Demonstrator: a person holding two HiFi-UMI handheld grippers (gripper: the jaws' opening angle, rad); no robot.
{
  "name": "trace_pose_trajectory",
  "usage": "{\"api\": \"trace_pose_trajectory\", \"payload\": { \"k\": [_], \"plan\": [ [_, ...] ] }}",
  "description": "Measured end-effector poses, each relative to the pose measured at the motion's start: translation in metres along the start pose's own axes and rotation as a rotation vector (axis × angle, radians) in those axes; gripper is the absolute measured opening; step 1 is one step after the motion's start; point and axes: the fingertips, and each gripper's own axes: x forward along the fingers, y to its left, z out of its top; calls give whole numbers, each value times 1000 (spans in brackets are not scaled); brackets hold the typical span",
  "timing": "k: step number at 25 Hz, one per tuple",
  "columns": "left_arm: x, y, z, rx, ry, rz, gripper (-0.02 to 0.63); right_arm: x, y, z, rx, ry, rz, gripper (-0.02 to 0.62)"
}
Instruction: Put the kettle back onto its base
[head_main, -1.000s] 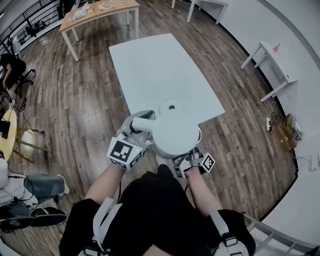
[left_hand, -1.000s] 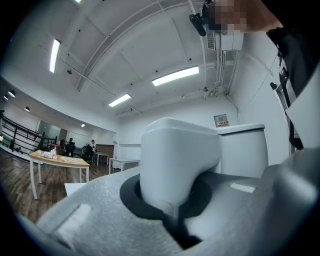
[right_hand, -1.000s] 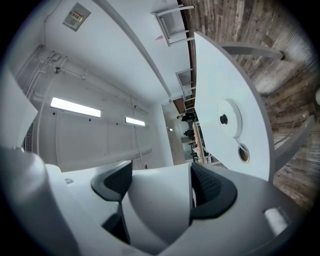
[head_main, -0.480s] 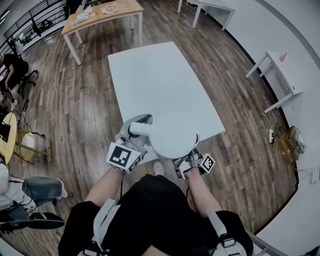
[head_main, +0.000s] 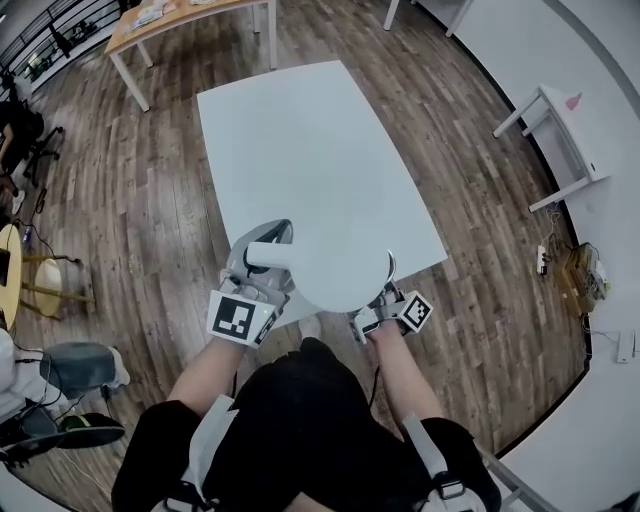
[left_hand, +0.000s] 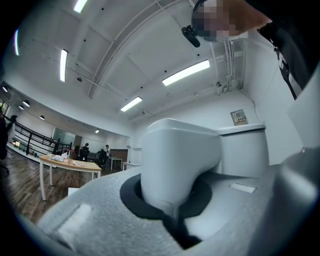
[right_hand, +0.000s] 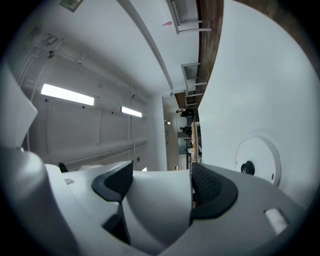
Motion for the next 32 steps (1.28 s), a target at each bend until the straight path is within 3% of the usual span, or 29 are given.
{"api": "trace_pose_trajectory", "payload": {
  "k": [7, 10, 13, 17, 25, 32],
  "plan": [
    [15, 19, -18, -11, 2, 22, 2, 9, 14, 42, -383, -17, -142, 248],
    [22, 24, -31, 19, 31, 26, 2, 23, 42, 46, -547, -32, -154, 220],
    [30, 25, -44, 53, 78, 38, 2, 39, 60, 43, -641, -20, -143, 158],
    [39, 28, -68, 12, 87, 34, 2, 53, 57, 39, -621, 1, -134, 150],
    [63, 42, -100, -17, 116, 29, 2, 73, 27, 48, -652, 58, -232, 19],
    [60, 50, -117, 5, 121, 31, 2, 75, -1, 44, -596, 100, -255, 0]
  ]
}}
